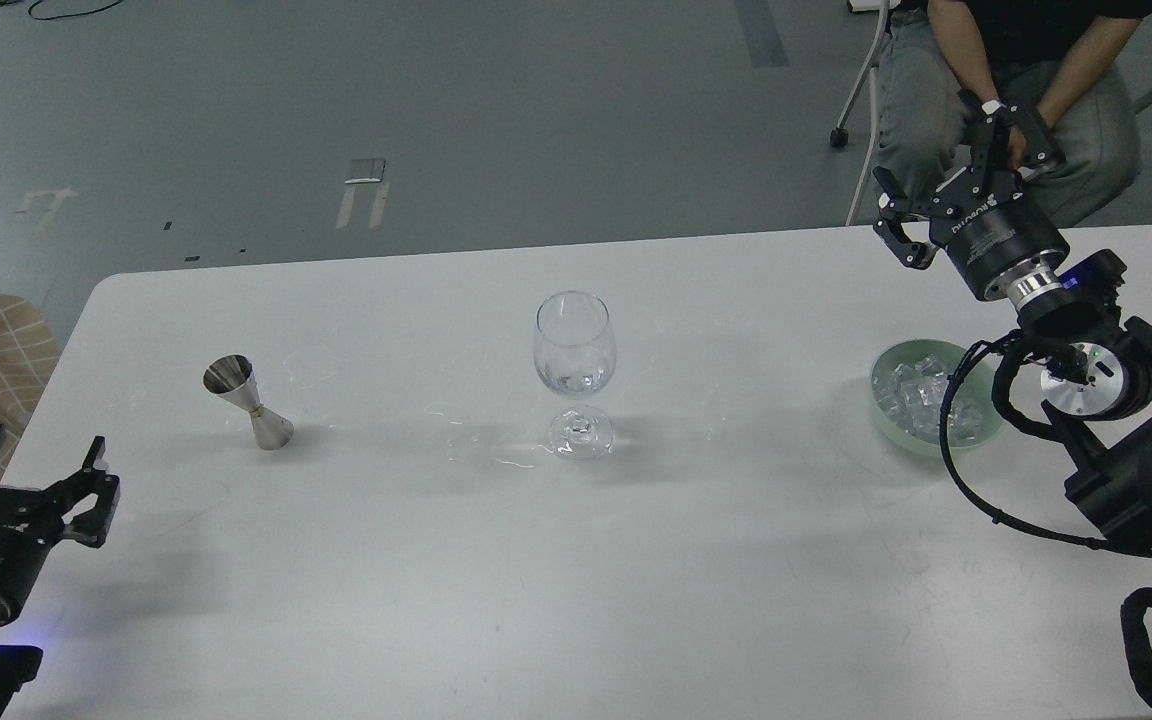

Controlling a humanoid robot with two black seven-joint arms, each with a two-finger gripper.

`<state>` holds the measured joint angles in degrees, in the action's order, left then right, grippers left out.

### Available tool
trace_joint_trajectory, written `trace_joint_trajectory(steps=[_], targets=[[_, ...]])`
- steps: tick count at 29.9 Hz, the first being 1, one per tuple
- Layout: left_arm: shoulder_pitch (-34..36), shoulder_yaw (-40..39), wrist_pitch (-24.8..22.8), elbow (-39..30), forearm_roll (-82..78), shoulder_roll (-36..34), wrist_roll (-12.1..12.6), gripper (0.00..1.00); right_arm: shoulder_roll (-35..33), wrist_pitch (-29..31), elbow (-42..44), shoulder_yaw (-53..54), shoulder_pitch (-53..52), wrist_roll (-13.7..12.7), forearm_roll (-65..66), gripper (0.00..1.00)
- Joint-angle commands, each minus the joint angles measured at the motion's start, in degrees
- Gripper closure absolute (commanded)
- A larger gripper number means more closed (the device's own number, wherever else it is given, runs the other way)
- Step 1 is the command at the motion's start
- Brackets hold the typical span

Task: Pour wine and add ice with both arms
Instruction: 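Open the left gripper and withdraw it from the jigger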

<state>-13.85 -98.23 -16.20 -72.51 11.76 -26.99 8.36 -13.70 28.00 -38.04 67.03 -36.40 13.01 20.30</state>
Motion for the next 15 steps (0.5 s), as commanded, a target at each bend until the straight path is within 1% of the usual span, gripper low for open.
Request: trace_joint_trajectory(steps=[1, 2, 3, 5, 8, 11, 14, 15], targets=[[1.62, -0.29, 0.20, 0.09, -0.59, -6.48, -0.36, 0.13, -0.01, 0.00, -0.01, 0.03, 0.01, 0.00, -0.08, 0.00], [2.85, -0.03, 0.38, 0.09, -0.94, -8.85, -0.27, 0.11, -0.01, 0.00, -0.10, 0.03, 0.01, 0.00, 0.00, 0.00], [2.86, -0.03, 0.38, 0.09, -0.95, -8.87, -0.27, 0.11, -0.01, 0.00, -0.10, 0.03, 0.01, 0.00, 0.00, 0.00], [4.96, 0.15, 0.47, 0.17, -1.91, -11.76, -0.19, 0.08, -0.01, 0.00, -0.10, -0.06, 0.01, 0.00, 0.00, 0.00], [10.05, 0.94, 0.64, 0.44, -7.78, -16.24, 0.60, 0.06, -0.10, 0.00, -0.10, 0.03, -0.08, 0.00, 0.00, 0.00], [12.69, 1.55, 0.64, 0.70, -12.01, -17.57, 1.13, 0.05, -0.10, 0.00, -0.10, 0.03, -0.08, 0.00, 0.00, 0.00], [19.46, 4.44, 0.73, 1.14, -18.60, -17.92, 2.71, 0.05, -0.10, 0.00, -0.10, 0.03, -0.16, 0.00, -0.08, 0.00], [22.78, 7.41, 0.82, 1.75, -21.48, -17.92, 2.89, 0.05, -0.10, 0.00, -0.10, 0.03, -0.16, 0.00, 0.00, 0.00]])
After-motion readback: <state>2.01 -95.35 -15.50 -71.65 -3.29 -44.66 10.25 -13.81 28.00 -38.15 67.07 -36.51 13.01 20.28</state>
